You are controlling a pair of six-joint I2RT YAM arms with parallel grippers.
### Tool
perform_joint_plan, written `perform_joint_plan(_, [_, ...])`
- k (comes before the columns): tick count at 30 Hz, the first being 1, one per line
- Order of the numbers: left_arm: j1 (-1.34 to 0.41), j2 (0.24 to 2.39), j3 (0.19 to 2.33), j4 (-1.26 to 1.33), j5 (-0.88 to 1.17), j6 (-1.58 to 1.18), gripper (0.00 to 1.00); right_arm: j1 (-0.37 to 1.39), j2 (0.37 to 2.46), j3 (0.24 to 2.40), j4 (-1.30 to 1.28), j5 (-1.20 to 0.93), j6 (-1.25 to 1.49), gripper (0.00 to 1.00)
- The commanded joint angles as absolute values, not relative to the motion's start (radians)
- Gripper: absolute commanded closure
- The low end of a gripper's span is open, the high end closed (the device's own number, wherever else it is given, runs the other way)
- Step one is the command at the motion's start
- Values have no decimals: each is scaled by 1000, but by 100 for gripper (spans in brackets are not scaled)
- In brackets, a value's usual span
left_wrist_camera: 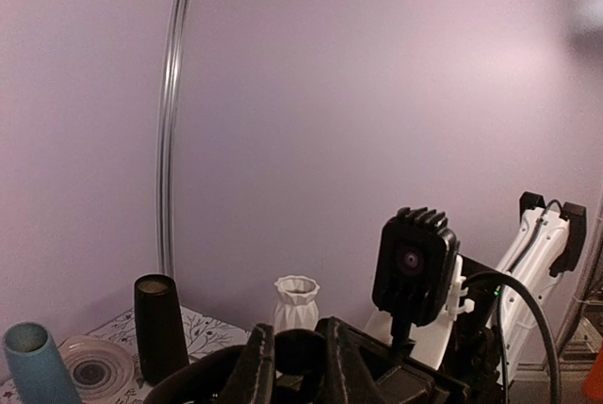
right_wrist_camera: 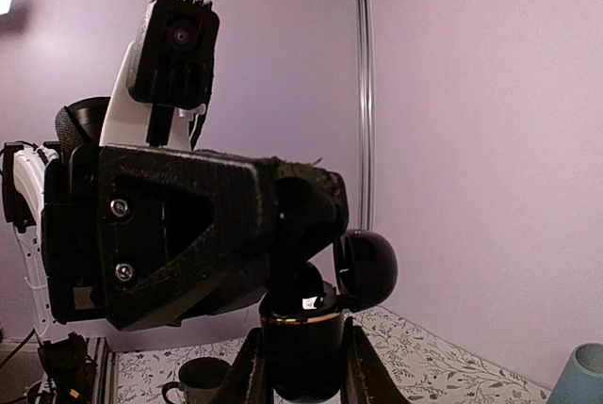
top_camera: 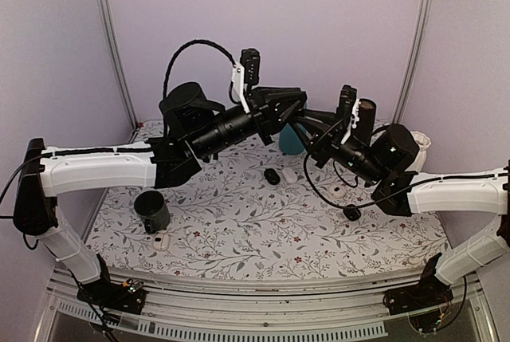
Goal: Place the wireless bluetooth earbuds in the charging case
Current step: Insert the right earbud into the right side groove of the charging case.
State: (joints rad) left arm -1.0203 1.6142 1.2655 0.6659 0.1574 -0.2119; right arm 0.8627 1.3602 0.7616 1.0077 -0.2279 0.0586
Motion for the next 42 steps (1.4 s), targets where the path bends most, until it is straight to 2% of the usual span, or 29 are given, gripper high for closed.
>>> perform_joint_plan(1, [-1019, 1612, 1243, 597, 146, -177, 89, 875, 1300, 761, 1083, -324, 56, 97])
perform_joint_plan(19, [-1022, 1580, 1234, 561, 66, -89, 89, 848, 1296, 761, 1093, -394, 154, 97])
perform_joint_plan(32, [-1025, 1598, 1256, 500, 101, -49, 88, 844, 1301, 780, 1069, -438, 175, 97])
perform_joint_plan(42, [-1035, 1601, 1264, 472, 100, -23, 83, 830, 1324, 805, 1066, -447, 238, 97])
